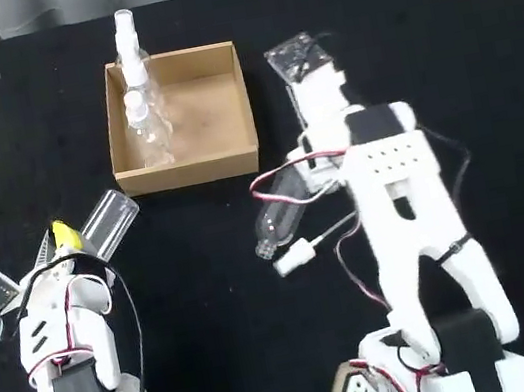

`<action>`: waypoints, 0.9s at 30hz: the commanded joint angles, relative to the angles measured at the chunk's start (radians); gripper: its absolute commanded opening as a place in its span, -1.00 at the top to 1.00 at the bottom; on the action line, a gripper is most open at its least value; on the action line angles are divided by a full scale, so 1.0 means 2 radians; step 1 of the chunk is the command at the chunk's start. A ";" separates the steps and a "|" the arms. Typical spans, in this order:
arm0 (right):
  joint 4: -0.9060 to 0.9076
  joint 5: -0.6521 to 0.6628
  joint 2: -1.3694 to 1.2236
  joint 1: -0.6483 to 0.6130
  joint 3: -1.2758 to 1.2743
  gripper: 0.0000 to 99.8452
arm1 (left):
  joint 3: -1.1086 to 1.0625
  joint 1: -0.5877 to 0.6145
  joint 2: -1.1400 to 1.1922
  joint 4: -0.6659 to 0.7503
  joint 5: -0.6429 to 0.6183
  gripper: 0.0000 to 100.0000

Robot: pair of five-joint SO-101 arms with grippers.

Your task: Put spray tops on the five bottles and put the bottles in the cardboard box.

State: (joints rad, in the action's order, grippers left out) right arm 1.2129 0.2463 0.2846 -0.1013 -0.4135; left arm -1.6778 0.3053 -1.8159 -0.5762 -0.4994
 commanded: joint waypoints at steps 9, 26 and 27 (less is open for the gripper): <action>-0.109 0.013 -0.032 0.033 0.014 0.66 | -0.011 -0.005 -0.002 -0.002 0.005 0.94; -0.216 -0.041 -0.158 0.000 0.053 0.67 | -0.011 -0.005 -0.002 -0.002 0.005 0.94; -0.216 -0.041 -0.167 0.002 0.059 0.67 | -0.011 -0.005 -0.002 -0.002 0.005 0.94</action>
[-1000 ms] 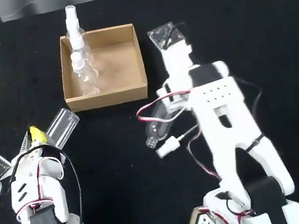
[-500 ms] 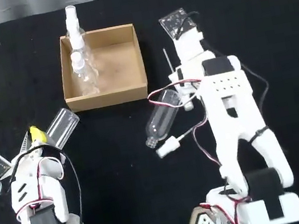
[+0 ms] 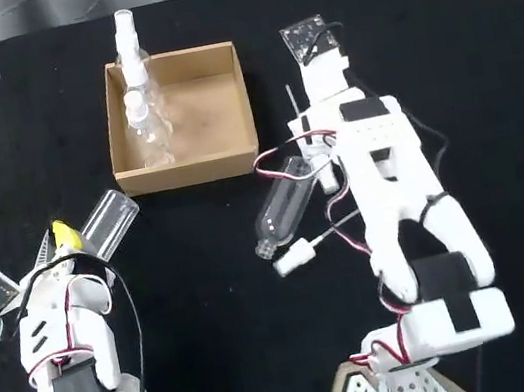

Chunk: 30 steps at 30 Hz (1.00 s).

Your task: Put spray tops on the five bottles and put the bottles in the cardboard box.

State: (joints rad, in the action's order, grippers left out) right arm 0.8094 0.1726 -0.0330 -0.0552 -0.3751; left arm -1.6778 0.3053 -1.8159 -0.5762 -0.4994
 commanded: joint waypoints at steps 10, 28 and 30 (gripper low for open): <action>0.019 -0.002 -0.060 -0.013 0.073 0.67 | -0.011 -0.005 -0.002 -0.002 0.005 0.94; 0.155 0.071 -0.057 -0.030 0.078 0.67 | -0.011 -0.005 -0.002 -0.008 0.005 0.94; 0.173 0.081 -0.057 -0.032 0.086 0.67 | -0.011 -0.005 -0.002 -0.008 0.005 0.94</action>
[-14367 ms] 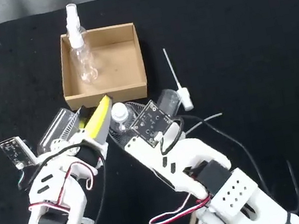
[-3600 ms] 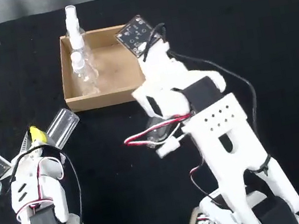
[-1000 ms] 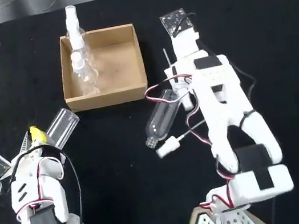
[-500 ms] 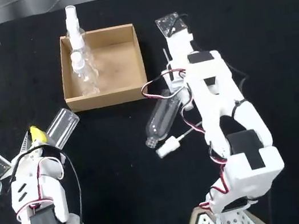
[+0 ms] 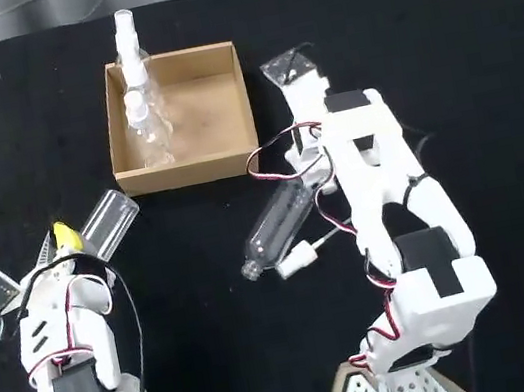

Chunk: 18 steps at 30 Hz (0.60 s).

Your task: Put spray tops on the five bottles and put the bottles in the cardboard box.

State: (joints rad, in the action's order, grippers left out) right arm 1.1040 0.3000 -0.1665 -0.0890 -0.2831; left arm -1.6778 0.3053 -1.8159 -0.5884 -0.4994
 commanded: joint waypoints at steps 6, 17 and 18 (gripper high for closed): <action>0.087 0.051 0.010 -0.016 0.064 0.67 | -0.011 -0.005 -0.002 -0.002 0.005 0.94; 0.116 0.078 0.010 -0.023 0.063 0.67 | -0.011 -0.005 -0.002 -0.002 0.005 0.94; 0.116 0.078 0.010 -0.024 0.063 0.67 | -0.011 -0.005 -0.002 -0.002 0.005 0.94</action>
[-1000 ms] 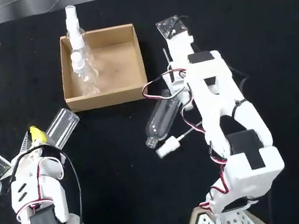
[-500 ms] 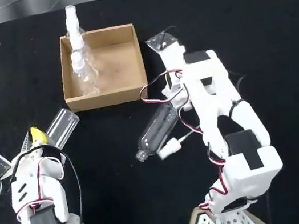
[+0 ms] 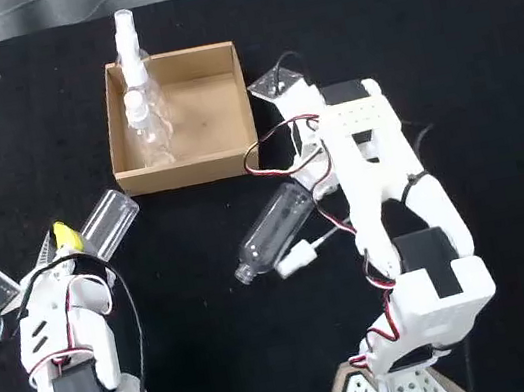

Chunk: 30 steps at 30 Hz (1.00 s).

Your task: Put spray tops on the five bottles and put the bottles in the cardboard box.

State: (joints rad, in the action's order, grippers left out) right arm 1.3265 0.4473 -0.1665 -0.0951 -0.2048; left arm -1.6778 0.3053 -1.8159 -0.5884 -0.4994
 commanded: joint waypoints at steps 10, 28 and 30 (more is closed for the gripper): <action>0.044 0.005 0.010 -0.061 0.023 0.67 | -0.011 -0.004 -0.002 -0.002 0.005 0.94; 0.082 0.073 0.197 -0.097 -0.085 0.66 | -0.011 -0.004 -0.002 -0.001 0.005 0.94; 0.083 0.078 0.219 -0.118 -0.105 0.66 | -0.011 -0.004 -0.002 0.000 0.005 0.94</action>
State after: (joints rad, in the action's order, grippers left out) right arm 1.5090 0.5823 0.1665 -0.2685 -0.3844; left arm -1.6778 0.3053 -1.8159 -0.5884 -0.4994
